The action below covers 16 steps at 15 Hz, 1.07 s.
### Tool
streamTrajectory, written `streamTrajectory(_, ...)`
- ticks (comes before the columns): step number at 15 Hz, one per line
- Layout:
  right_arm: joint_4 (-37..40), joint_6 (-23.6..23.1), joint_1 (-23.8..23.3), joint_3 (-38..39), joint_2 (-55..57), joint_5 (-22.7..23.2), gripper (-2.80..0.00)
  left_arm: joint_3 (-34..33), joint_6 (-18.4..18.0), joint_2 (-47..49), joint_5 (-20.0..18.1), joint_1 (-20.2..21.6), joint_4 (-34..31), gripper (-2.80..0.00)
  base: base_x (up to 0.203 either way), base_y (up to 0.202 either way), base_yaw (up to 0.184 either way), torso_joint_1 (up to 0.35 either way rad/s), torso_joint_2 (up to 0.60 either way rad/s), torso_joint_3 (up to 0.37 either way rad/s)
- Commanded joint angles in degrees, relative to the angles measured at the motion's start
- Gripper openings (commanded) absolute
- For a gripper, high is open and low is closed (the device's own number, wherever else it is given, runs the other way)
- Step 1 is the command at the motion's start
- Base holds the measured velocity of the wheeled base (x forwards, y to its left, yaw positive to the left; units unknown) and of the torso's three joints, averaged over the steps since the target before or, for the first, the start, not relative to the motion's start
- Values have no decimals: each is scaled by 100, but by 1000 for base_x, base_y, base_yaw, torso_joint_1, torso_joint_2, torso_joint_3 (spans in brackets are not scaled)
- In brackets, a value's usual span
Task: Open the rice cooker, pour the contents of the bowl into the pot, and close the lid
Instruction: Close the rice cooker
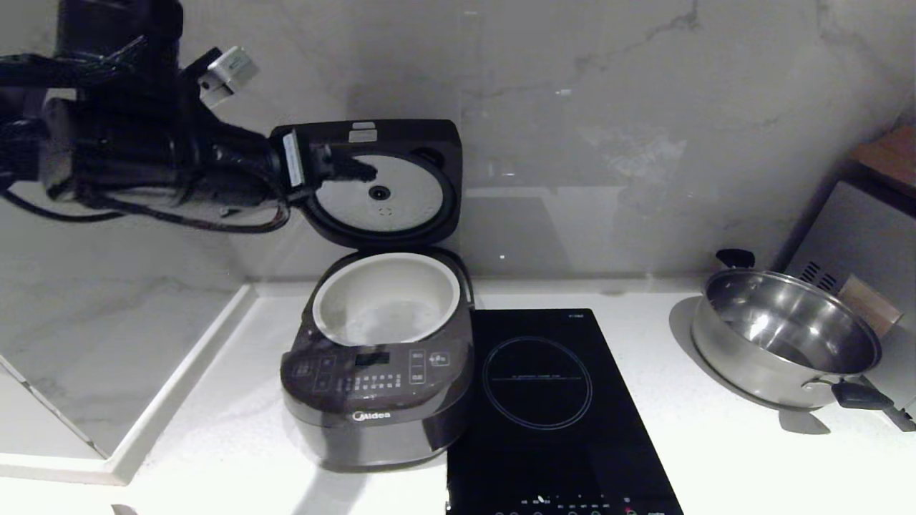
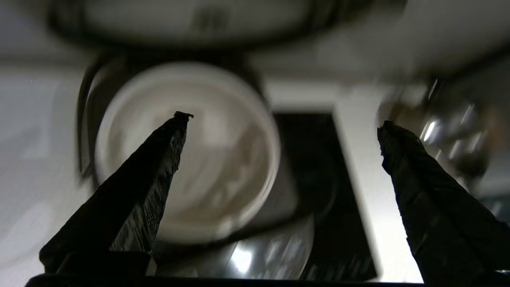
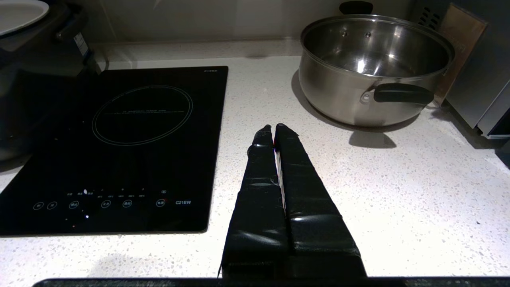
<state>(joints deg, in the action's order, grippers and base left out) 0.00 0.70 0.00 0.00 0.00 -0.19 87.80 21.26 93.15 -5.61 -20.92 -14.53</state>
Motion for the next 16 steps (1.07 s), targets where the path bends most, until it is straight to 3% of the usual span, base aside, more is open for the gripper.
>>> streamTrajectory(1,0,0,0,0,0,1,-280,685,408,736,356,-158,415,0,0,0,0,0,0,0)
streamTrajectory(5,0,0,0,0,0,1,-280,1513,986,1182,1257,-423,1648,0,0,0,0,0,0,0)
streamTrajectory(8,0,0,0,0,0,1,-280,1680,921,1394,2038,-541,2021,0,0,0,0,0,0,0)
streamTrajectory(9,0,0,0,0,0,1,-280,1695,782,1536,2446,-615,2214,0,0,0,0,0,0,0)
streamTrajectory(11,0,0,0,0,0,1,-280,1716,430,1886,2830,-807,2819,0,0,0,0,0,0,0)
streamTrajectory(16,0,0,0,0,0,1,-280,2397,-1076,2635,3705,-1268,3893,0,0,0,0,0,0,0)
